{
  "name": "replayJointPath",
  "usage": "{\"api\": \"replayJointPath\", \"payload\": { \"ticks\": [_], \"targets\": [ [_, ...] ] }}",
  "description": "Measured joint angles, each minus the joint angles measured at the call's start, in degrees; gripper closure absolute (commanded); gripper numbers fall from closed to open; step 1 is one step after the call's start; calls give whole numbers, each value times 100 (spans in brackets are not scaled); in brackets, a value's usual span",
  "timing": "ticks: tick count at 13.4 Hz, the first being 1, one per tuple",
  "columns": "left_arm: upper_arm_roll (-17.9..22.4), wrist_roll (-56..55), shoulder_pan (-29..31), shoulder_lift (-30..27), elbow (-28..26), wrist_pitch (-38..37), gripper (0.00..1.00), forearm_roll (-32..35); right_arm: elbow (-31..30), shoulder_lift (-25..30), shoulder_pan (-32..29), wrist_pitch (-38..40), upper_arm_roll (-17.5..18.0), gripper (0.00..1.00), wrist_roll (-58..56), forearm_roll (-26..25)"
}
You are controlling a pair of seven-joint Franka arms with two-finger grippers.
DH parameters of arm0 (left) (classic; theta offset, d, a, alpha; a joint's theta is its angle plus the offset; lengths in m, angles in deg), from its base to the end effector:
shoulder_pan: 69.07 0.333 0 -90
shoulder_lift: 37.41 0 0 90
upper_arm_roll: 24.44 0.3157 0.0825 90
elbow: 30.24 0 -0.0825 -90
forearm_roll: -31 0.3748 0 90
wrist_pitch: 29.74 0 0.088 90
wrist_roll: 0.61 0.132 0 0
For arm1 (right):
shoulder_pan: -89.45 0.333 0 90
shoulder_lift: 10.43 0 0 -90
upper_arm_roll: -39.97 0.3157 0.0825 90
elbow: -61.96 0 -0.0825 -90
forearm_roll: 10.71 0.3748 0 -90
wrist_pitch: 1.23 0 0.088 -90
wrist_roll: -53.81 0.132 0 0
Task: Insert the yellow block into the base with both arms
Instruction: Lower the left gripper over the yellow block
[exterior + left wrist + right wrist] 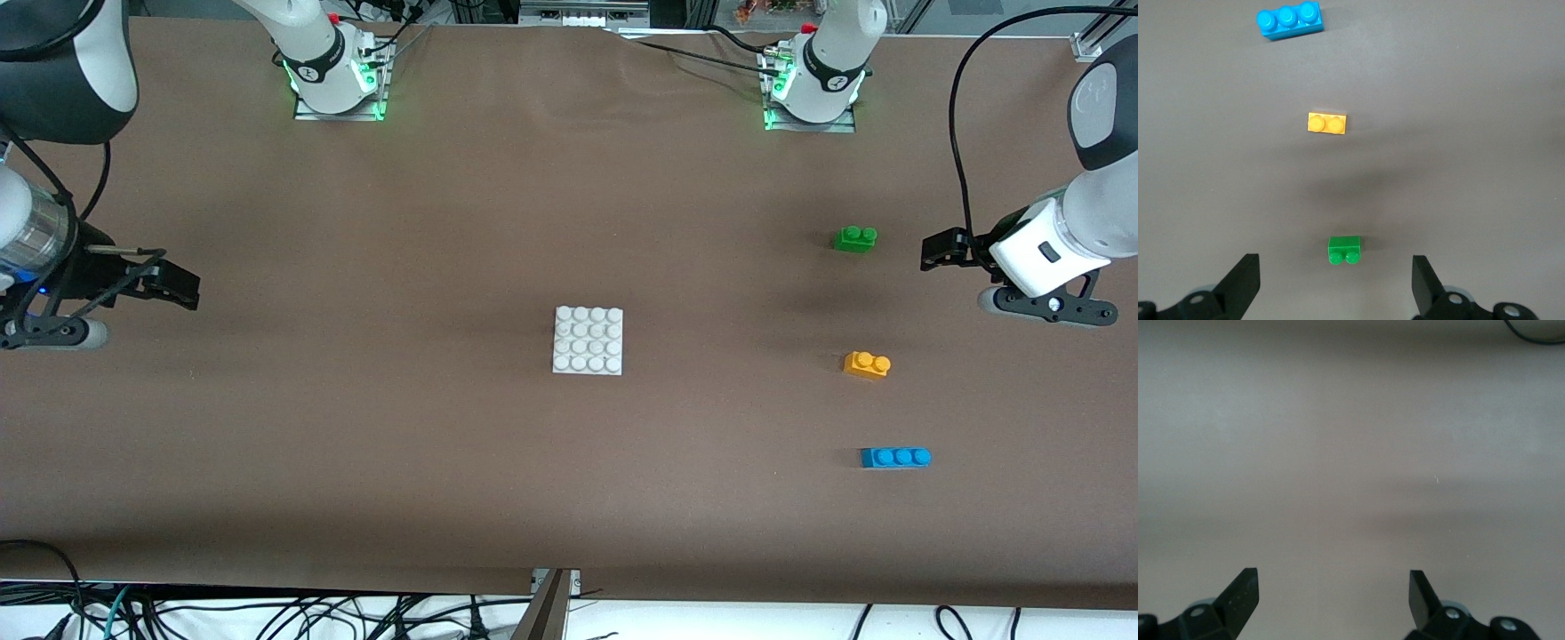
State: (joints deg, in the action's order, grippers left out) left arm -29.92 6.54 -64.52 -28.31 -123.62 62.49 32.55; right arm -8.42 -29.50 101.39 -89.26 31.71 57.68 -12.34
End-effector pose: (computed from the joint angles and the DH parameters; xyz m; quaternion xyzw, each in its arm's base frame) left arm 0.5782 -0.0029 0.4861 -0.9934 0.0720 0.0891 0.0010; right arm 0.6369 0.0527 0.5584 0.9992 0.0017 -0.0081 0.0383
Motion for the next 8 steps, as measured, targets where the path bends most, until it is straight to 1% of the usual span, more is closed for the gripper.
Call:
{"api": "replayJointPath", "payload": {
  "ticks": [5, 8],
  "targets": [
    [-28, 0, -1, -7, -1, 29, 0, 0, -521, 615, -415, -194, 29, 0, -71, 1],
    [-13, 0, 0, 111, -67, 480, 0, 0, -904, 1059, -681, -190, 47, 0, -303, 1]
  ]
}}
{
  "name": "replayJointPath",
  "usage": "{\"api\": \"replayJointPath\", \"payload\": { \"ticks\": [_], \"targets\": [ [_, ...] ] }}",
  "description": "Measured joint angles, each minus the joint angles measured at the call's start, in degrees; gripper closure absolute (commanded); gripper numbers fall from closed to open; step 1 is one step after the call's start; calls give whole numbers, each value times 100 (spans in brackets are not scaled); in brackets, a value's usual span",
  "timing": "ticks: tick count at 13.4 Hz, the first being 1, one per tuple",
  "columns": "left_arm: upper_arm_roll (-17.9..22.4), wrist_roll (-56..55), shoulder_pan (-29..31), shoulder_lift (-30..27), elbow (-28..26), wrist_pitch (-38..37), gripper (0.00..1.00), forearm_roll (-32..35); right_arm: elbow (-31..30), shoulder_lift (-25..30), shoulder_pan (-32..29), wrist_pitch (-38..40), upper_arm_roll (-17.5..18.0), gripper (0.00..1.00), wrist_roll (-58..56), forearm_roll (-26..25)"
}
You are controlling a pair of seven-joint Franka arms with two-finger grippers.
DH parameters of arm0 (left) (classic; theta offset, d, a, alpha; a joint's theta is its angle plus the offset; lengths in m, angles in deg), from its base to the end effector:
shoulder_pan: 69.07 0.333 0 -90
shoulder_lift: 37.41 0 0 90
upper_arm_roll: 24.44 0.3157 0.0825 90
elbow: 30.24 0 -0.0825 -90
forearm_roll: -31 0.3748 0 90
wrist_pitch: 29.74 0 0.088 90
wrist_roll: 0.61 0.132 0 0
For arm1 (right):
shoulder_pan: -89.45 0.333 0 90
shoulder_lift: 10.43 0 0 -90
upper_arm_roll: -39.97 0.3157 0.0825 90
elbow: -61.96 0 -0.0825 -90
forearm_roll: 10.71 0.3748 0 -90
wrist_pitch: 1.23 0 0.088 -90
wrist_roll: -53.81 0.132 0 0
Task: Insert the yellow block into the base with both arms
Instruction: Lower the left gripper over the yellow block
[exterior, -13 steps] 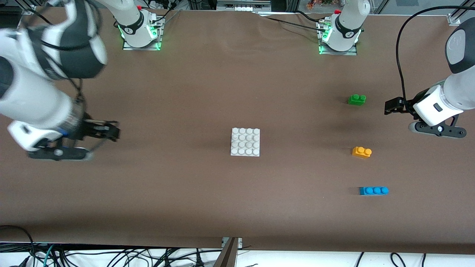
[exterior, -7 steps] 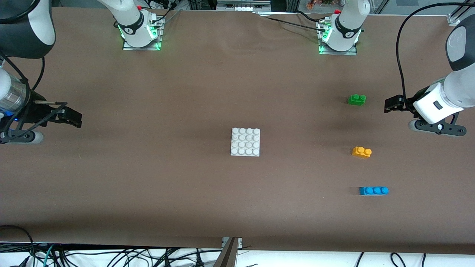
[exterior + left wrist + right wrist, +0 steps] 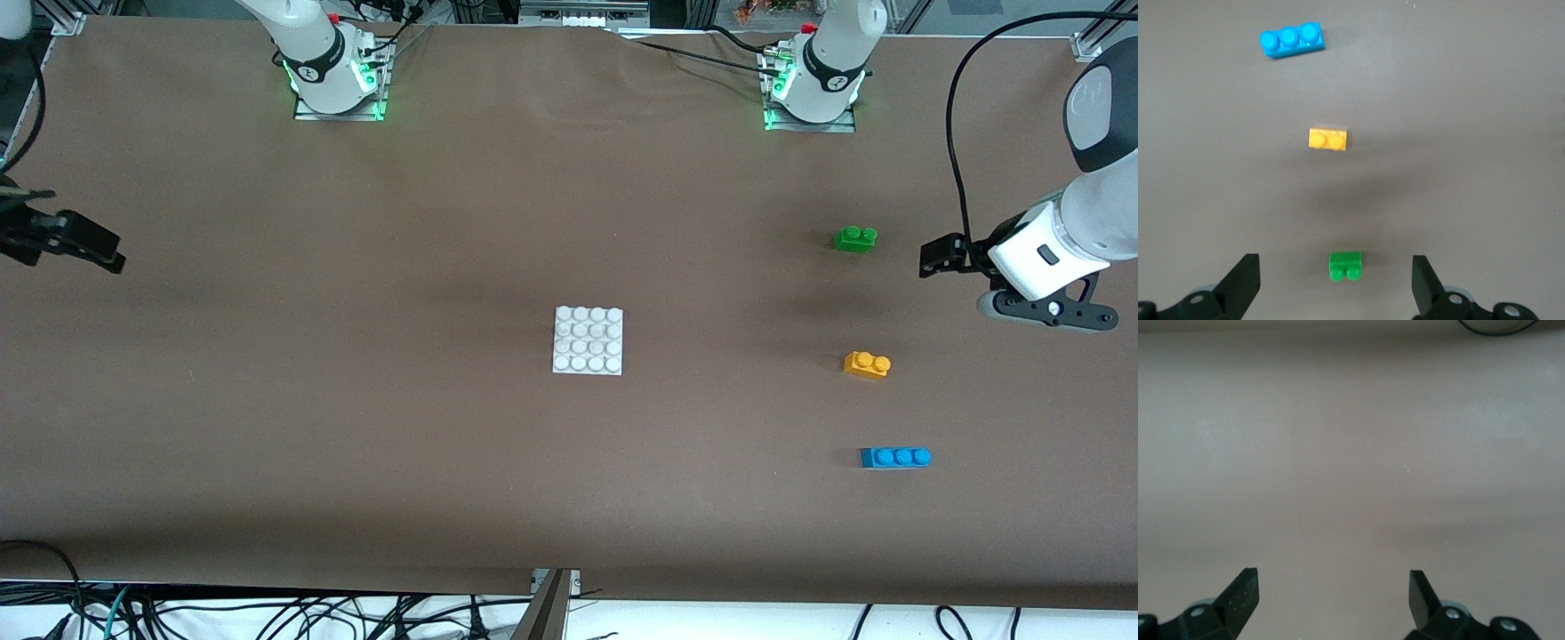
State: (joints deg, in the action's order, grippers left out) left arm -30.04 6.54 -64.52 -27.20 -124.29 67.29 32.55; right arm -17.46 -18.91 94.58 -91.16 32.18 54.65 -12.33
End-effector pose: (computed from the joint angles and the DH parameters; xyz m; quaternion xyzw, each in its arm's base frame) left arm 0.5913 -0.0042 0.4751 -0.9953 0.0736 0.0628 0.0013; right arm 0.5914 -0.0250 0.6013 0.9991 -0.0299 0.0180 0.0244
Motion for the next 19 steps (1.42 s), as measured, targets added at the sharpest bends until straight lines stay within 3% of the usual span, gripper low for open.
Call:
{"api": "replayJointPath", "payload": {
  "ticks": [4, 9, 19],
  "targets": [
    [34, 0, 8, 545, -303, 889, 0, 1, -354, 243, -368, -3, 6, 0, -436, 0],
    [65, 115, 93, 967, -1208, 2576, 0, 234, -414, 231, -421, -45, 43, 0, -463, 0],
    [76, 889, 235, 1928, -1728, 4559, 0, 275, -419, 209, -421, -54, 59, 0, -463, 0]
  ]
}}
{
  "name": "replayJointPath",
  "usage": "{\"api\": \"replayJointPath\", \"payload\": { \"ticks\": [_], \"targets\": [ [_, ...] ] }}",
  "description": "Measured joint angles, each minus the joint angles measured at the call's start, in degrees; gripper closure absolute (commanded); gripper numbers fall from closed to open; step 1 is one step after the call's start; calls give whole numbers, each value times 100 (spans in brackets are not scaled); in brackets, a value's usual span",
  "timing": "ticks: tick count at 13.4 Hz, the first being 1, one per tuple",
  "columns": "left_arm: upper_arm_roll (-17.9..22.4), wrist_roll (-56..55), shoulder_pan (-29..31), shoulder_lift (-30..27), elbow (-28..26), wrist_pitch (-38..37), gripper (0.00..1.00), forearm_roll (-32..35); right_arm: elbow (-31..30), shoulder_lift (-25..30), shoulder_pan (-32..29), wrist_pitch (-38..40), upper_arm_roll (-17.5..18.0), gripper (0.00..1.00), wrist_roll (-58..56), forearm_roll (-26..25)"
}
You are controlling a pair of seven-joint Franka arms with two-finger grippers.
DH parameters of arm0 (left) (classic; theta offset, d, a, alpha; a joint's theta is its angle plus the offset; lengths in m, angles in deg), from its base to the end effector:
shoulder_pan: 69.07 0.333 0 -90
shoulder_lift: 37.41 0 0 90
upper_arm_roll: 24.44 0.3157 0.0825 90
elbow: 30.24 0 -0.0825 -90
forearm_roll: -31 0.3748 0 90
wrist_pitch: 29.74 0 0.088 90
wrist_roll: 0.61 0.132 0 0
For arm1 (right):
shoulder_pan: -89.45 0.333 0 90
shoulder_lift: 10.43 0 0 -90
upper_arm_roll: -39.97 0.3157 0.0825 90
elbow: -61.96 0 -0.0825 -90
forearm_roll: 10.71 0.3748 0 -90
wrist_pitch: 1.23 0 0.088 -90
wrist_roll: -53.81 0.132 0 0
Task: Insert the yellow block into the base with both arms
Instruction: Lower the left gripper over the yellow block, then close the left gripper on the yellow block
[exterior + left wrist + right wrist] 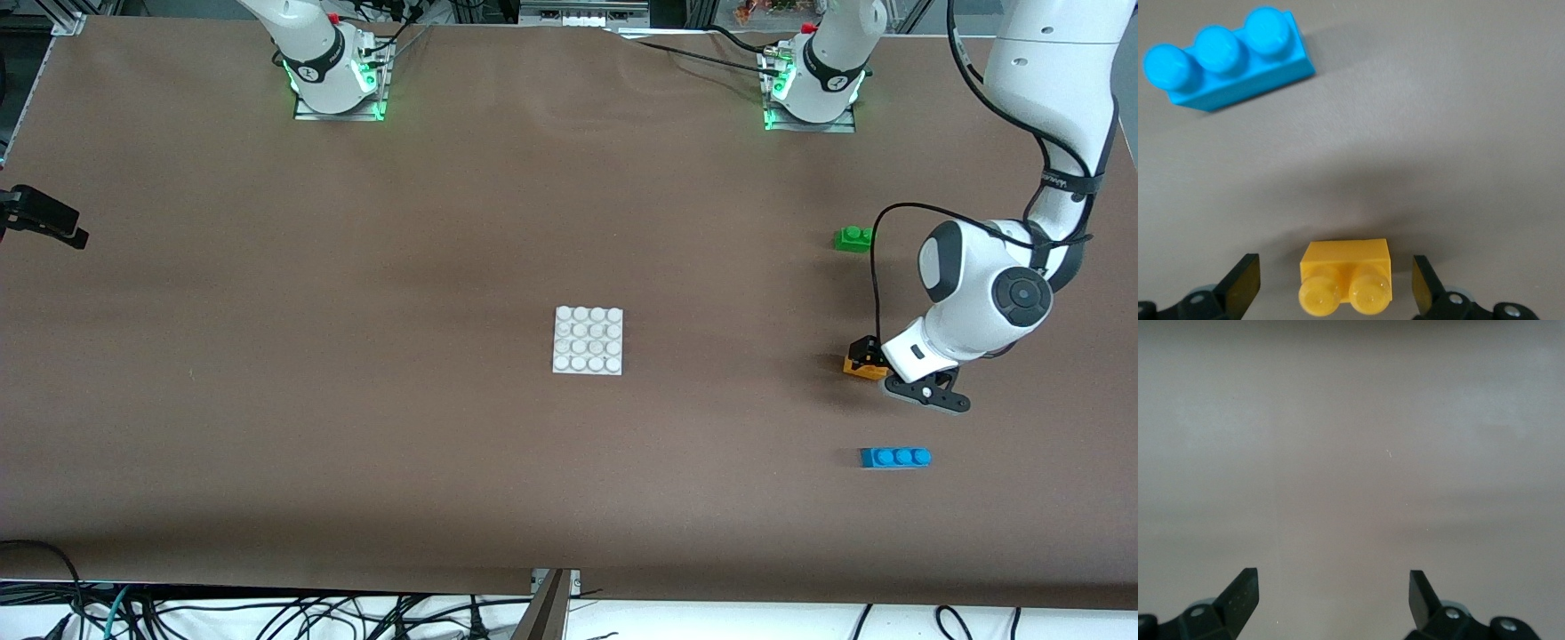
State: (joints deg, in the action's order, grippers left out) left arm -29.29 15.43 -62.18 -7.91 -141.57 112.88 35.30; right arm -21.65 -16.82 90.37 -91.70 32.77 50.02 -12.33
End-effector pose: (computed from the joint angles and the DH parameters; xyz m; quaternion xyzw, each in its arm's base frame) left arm 0.6198 0.0241 0.2005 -0.9892 0.1453 -0.0164 0.0052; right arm 0.5773 -0.0632 0.5894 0.9995 -0.0213 0.0027 0.0214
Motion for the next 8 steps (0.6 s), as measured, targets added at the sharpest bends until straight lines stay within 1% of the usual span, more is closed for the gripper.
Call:
{"api": "replayJointPath", "payload": {
  "ticks": [2, 8],
  "targets": [
    [2, 67, 56, 57, -126, 196, 0, 0, -1, 0, 0, 0, 8, 0, 0, 0],
    [4, 311, 182, 148, -163, 235, 0, 0, -15, -1, 1, 0, 21, 0, 0, 0]
  ]
}}
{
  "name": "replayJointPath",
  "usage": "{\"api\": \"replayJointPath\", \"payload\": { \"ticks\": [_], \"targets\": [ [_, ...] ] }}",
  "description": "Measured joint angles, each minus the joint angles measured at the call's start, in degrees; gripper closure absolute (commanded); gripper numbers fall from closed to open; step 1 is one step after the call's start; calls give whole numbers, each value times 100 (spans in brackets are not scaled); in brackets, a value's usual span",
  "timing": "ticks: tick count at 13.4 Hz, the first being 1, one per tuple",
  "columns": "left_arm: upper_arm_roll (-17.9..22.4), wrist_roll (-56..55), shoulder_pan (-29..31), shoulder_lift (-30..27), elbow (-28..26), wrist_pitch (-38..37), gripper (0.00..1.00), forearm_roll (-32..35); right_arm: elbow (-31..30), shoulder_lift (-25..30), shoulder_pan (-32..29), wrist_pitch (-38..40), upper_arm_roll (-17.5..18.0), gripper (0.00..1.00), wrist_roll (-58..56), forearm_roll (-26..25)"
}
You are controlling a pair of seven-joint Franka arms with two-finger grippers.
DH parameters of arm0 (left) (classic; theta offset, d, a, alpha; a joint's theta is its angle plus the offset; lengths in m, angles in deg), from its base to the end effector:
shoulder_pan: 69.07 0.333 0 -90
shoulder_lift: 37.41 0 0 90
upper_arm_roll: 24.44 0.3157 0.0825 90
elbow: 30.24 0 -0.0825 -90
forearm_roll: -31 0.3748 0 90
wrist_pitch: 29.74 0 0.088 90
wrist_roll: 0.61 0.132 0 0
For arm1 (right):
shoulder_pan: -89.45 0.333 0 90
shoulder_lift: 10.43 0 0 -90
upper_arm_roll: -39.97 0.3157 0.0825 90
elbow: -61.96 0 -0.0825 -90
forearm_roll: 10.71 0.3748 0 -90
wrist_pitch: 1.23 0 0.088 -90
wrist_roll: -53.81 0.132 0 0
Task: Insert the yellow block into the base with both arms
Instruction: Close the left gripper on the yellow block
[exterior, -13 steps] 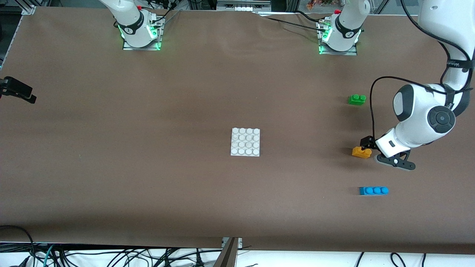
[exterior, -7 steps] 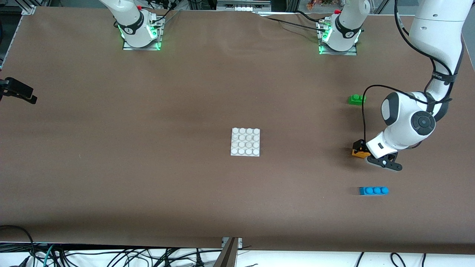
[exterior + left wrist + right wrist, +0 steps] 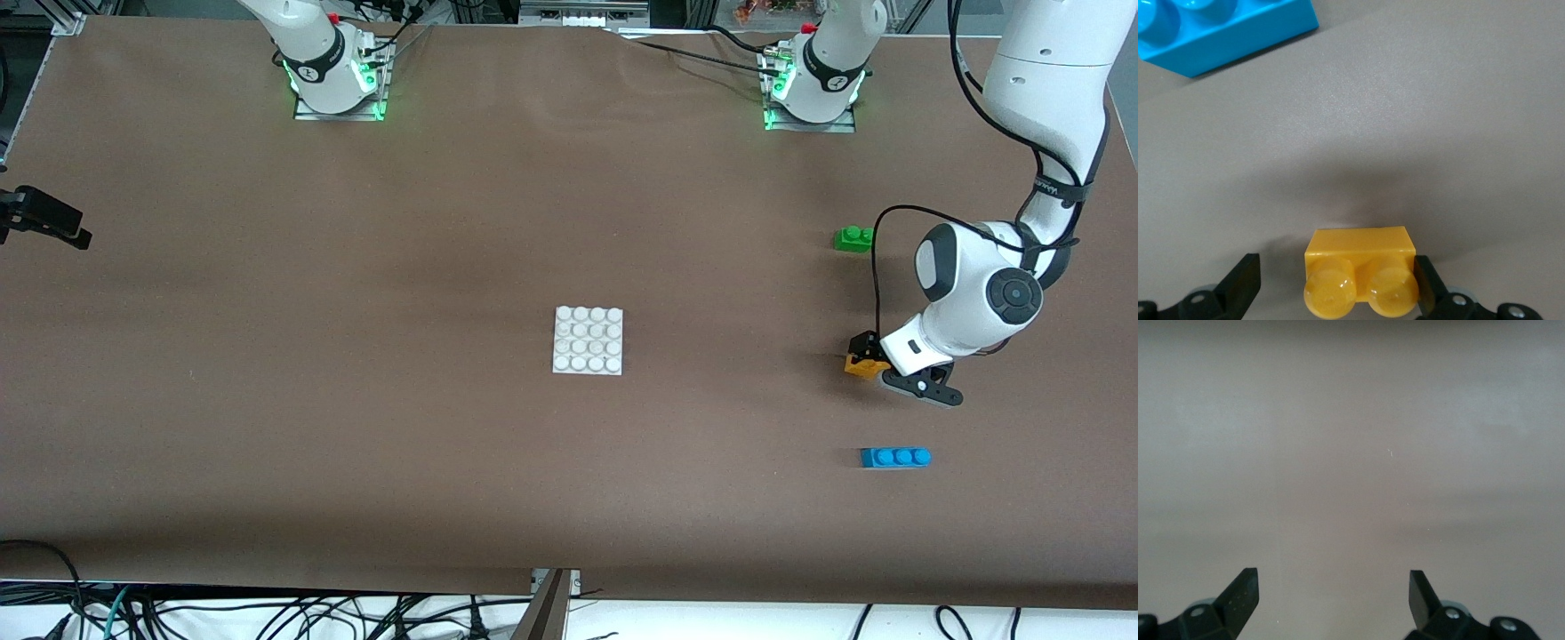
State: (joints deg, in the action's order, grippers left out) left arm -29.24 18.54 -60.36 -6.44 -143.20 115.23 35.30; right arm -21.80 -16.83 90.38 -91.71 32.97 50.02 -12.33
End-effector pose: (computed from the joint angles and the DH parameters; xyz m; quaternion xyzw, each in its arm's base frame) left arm 0.6097 0.0425 0.1776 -0.9876 0.1567 -0.0102 0.0025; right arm 0.5775 -0.0612 0.5880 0.9996 -0.0194 0.0014 0.0211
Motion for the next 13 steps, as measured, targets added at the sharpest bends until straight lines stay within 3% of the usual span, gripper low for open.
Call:
{"api": "replayJointPath", "payload": {
  "ticks": [3, 8, 13],
  "targets": [
    [-7, 1, 0, 7, 0, 5, 1, 0, -5, 0, 0, 0, 2, 0, 0, 0],
    [-27, -3, 0, 52, -1, 37, 42, -1, -7, 0, 13, 0, 21, 0, 0, 0],
    [-35, -6, 5, 48, 0, 41, 42, -1, -7, 0, 35, 0, 28, 0, 0, 0]
  ]
}}
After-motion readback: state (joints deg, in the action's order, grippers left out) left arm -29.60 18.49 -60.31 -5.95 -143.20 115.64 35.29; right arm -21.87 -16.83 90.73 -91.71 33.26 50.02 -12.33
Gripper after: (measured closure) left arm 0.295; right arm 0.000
